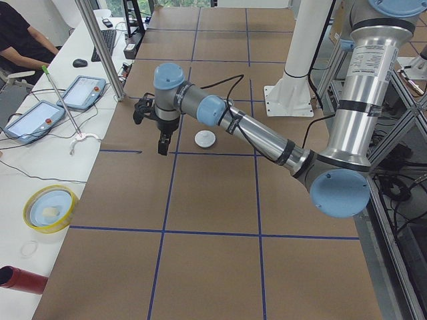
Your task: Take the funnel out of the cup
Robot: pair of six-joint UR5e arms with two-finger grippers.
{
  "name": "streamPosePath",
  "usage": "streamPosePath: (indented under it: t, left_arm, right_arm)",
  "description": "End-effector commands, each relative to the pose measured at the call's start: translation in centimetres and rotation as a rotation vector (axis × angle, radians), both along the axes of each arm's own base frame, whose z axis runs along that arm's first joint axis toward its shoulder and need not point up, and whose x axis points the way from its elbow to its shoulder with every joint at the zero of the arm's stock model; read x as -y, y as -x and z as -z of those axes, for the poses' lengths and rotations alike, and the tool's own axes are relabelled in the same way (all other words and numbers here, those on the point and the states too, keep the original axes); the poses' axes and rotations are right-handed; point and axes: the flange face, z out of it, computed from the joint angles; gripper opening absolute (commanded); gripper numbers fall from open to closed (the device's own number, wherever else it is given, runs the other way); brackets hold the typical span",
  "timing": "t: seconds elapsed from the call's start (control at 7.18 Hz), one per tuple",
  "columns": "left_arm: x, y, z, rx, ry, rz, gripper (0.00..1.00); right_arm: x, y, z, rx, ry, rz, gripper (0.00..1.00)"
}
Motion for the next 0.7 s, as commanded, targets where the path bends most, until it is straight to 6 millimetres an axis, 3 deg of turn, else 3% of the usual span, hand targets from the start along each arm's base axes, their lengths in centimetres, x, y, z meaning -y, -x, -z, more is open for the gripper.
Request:
streamPosePath:
  t: [0.0,0.28,0.56]
  left_arm:
    - [-4.0,-8.8,8.5,-0.039,-0.03,0.007,1.0]
    - [-9.3,-17.1,13.1,-0.102,0.042,-0.036,1.0]
    - [-11.3,-24.3,18.7,0.002,0.047,-0.012,1.0]
  right_arm:
    - [0.0,0.0,0.0,0.0,0.0,0.0,1.0]
    - [0.0,0.0,0.0,0.0,0.0,0.0,1.0]
    - [0.0,0.0,0.0,0.0,0.0,0.0,1.0]
